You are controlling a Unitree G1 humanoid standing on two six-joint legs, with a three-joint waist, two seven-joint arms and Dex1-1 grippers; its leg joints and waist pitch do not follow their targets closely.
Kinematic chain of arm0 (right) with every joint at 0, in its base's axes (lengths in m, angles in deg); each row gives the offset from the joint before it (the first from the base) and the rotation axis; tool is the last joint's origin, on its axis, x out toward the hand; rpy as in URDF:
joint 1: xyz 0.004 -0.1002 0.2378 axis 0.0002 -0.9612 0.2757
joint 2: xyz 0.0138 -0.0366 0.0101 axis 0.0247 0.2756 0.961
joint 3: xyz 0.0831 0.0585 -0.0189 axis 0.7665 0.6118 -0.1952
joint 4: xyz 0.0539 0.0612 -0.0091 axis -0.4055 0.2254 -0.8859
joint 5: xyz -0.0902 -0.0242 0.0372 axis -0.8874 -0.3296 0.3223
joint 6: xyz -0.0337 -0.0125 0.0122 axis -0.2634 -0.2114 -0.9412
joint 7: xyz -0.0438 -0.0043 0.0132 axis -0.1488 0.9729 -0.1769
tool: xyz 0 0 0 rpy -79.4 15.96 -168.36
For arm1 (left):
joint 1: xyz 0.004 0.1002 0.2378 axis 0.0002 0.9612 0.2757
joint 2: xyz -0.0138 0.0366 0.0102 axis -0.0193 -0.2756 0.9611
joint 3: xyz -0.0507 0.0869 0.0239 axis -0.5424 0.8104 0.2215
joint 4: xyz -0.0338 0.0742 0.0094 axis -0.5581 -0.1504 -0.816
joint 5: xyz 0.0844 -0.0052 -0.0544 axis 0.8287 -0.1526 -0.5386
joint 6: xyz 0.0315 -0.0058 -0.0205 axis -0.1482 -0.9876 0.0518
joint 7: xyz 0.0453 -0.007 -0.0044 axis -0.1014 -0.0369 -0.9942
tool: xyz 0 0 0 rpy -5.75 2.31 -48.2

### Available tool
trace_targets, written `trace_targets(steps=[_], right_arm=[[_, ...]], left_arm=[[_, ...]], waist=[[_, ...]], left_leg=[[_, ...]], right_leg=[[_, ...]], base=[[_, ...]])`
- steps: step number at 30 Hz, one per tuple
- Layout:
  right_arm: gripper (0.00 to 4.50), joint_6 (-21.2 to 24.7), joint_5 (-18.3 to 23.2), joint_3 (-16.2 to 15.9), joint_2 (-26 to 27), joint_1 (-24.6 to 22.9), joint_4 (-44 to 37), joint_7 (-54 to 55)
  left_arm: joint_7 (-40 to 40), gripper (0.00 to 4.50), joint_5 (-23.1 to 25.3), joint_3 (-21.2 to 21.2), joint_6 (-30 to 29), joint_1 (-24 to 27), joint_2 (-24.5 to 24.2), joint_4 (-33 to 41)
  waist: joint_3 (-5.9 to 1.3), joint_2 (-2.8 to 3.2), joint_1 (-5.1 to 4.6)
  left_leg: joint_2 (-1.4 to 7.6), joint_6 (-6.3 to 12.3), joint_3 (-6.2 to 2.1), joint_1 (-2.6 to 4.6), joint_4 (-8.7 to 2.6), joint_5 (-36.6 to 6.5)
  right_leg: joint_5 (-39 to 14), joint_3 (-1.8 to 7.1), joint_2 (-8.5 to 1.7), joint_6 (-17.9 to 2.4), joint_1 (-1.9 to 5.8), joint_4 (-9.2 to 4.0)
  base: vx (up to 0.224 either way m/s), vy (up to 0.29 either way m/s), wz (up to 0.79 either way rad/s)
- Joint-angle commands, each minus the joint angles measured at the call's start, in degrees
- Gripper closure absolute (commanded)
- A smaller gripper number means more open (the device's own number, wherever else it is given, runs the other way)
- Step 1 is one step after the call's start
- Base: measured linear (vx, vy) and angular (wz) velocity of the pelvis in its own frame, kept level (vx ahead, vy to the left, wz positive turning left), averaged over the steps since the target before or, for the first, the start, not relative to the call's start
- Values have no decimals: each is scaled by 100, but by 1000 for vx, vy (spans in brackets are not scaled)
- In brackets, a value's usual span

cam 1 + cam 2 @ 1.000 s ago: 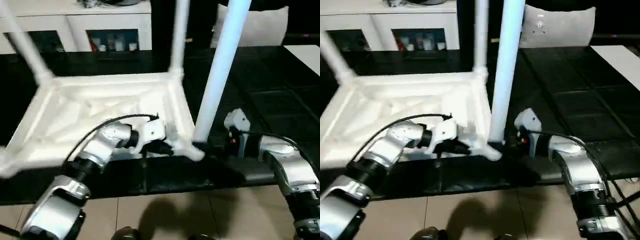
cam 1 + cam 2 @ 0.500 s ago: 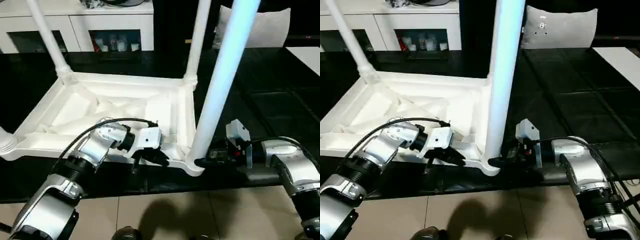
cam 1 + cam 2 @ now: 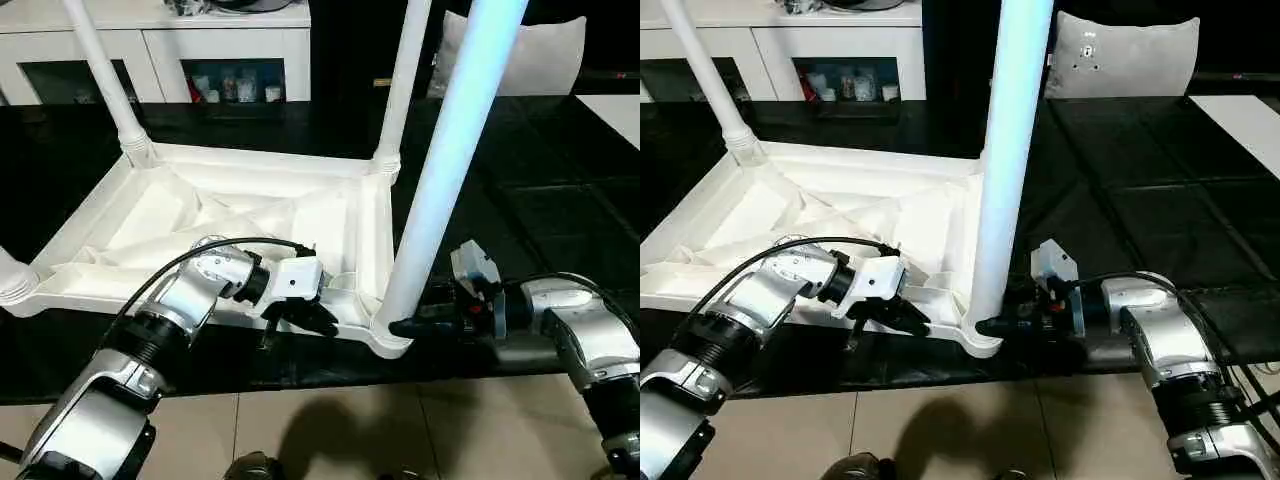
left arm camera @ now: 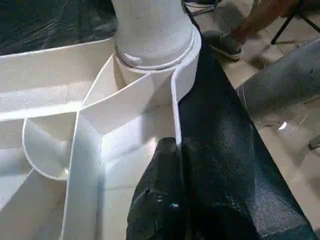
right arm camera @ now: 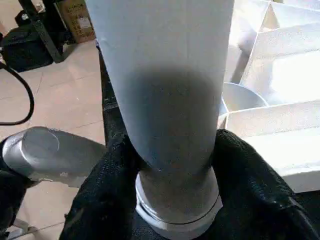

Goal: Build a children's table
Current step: Rotate leg to tighten

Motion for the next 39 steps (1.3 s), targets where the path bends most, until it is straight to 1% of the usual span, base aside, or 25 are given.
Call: trace_targets(steps=[1,3,4,5,6,7,8,10,11,13,15,16,17,19,20,21,22,25,26,27,28,29,30,34,39], right_arm=[[261,246,261,-59,72,-106,-322,-136],[261,793,314,9,342,-339,-816,647],[261,793,314,9,342,-339,-816,647],[261,967,204,25,485,-348,-851,1061],[261,992,-39,90,773,-310,-782,1757],[261,993,-58,99,801,-305,-773,1819],[261,1039,-196,209,1091,-228,-665,2422],[261,1124,-265,332,1358,-130,-554,2939],[261,1196,-238,441,1553,-60,-506,3241],[262,1338,-389,512,1803,66,-470,3781],[262,1484,-529,606,2028,163,-437,4353],[262,1484,-529,606,2028,163,-437,4353],[262,1573,-687,646,2231,234,-367,4898],[262,1423,-963,696,2523,322,-140,5558],[262,1423,-963,696,2523,322,-140,5558],[206,1373,-911,801,2623,346,-58,5717],[206,1268,-907,912,2717,385,42,5951],[164,1107,-952,1032,2725,402,79,6126],[154,1093,-943,1057,2707,394,71,6129],[148,1027,-937,1104,2652,367,38,6099],[148,914,-980,1111,2561,328,10,6037],[140,830,-1016,1110,2498,300,-7,5991],[119,511,-1092,1042,2326,244,-7,5806],[85,107,-1068,951,1914,105,-26,5243],[44,-147,-919,1033,1419,41,31,4520]], left_arm=[[-47,450,-38,15,-98,-20,109,226],[-614,450,-49,-150,-707,-90,373,290],[-614,450,-49,-150,-707,-90,373,290],[-805,450,-62,-207,-908,-111,478,312],[-1092,450,-94,-300,-1112,-154,654,303],[-1119,450,-96,-308,-1132,-158,670,302],[-1273,450,-110,-355,-1251,-187,766,286],[-1644,450,-91,-432,-1465,-255,983,219],[-1968,450,-46,-492,-1591,-322,1137,124],[-2613,450,27,-634,-1846,-481,1424,-99],[-3101,450,32,-777,-2029,-603,1658,-247],[-3101,450,32,-777,-2029,-603,1658,-247],[-3504,450,92,-872,-2128,-705,1841,-363],[-4017,450,328,-857,-2051,-850,2015,-584],[-4017,450,328,-857,-2051,-850,2015,-584],[-4124,450,345,-881,-2051,-872,2076,-603],[-4179,450,310,-930,-2066,-895,2160,-605],[-4163,450,333,-876,-2023,-902,2145,-616],[-4135,450,346,-854,-1996,-889,2123,-611],[-4070,450,372,-809,-1933,-860,2065,-618],[-3956,450,392,-760,-1808,-818,2000,-620],[-3880,450,404,-730,-1722,-790,1958,-623],[-3720,450,406,-676,-1581,-714,1877,-575],[-3408,450,371,-601,-1401,-544,1680,-468],[-2966,450,353,-510,-1090,-440,1412,-462]], waist=[[-455,-100,-4],[-437,-101,16],[-442,-107,0],[-440,-86,-8],[-421,-99,-38],[-407,-99,-77],[-408,-102,-101],[-410,-65,-225],[-409,-21,-246],[-419,-69,-336],[-427,-63,-364],[-438,-79,-372],[-439,-94,-382],[-463,-70,-401],[-470,-68,-406],[-473,-75,-392],[-481,-52,-382],[-508,-30,-375],[-509,-32,-375],[-509,-4,-369],[-511,-12,-367],[-514,-13,-365],[-510,3,-358],[-496,-9,-347],[-463,-14,-314]], left_leg=[[335,300,-134,186,-402,-1361],[344,292,-131,199,-419,-1340],[328,255,-145,182,-420,-1374],[321,220,-157,173,-430,-1432],[313,136,-157,193,-436,-1582],[302,23,-168,207,-441,-1719],[296,-24,-183,203,-441,-1777],[268,-156,-225,174,-471,-1928],[268,-176,-232,180,-478,-1971],[248,-159,-207,202,-451,-2053],[238,-111,-205,175,-450,-1913],[233,-44,-199,162,-443,-1798],[233,-10,-186,154,-435,-1731],[217,67,-177,139,-420,-1473],[217,86,-171,141,-412,-1449],[215,132,-162,144,-405,-1392],[226,175,-171,135,-407,-1289],[235,291,-164,131,-396,-1012],[233,329,-160,129,-390,-967],[235,390,-162,127,-388,-909],[238,434,-158,131,-386,-910],[240,447,-155,134,-383,-913],[245,458,-154,134,-382,-921],[252,462,-151,133,-385,-1041],[268,384,-146,170,-404,-1363]], right_leg=[[-1585,187,-329,-1339,243,-416],[-1605,198,-310,-1302,227,-426],[-1711,190,-328,-1296,237,-421],[-1854,180,-337,-1258,245,-435],[-2146,184,-335,-1163,216,-477],[-2403,188,-344,-1089,187,-508],[-2519,181,-356,-1046,198,-513],[-2737,153,-342,-890,216,-530],[-2729,150,-337,-879,211,-538],[-2565,158,-309,-921,183,-564],[-2391,163,-306,-967,203,-557],[-2238,164,-309,-982,224,-557],[-2146,170,-304,-998,222,-552],[-1821,169,-286,-1053,226,-526],[-1762,173,-290,-1072,227,-528],[-1654,173,-294,-1089,245,-524],[-1472,174,-294,-1130,256,-499],[-831,165,-273,-1286,280,-436],[-716,164,-269,-1320,286,-427],[-573,159,-274,-1373,301,-411],[-521,156,-281,-1395,307,-420],[-500,158,-281,-1409,310,-416],[-482,161,-285,-1433,312,-412],[-506,159,-290,-1478,337,-420],[-1044,164,-295,-1406,310,-474]], base=[[0,0,0],[0,0,0],[0,0,0],[0,0,0],[0,0,0],[0,0,0],[0,0,0],[0,0,0],[0,0,0],[0,0,0],[0,0,0],[0,0,0],[0,0,0],[0,0,0],[0,0,0],[0,0,0],[0,0,0],[0,0,0],[0,0,0],[0,0,0],[0,0,0],[0,0,0],[0,0,0],[0,0,0],[0,0,0]])
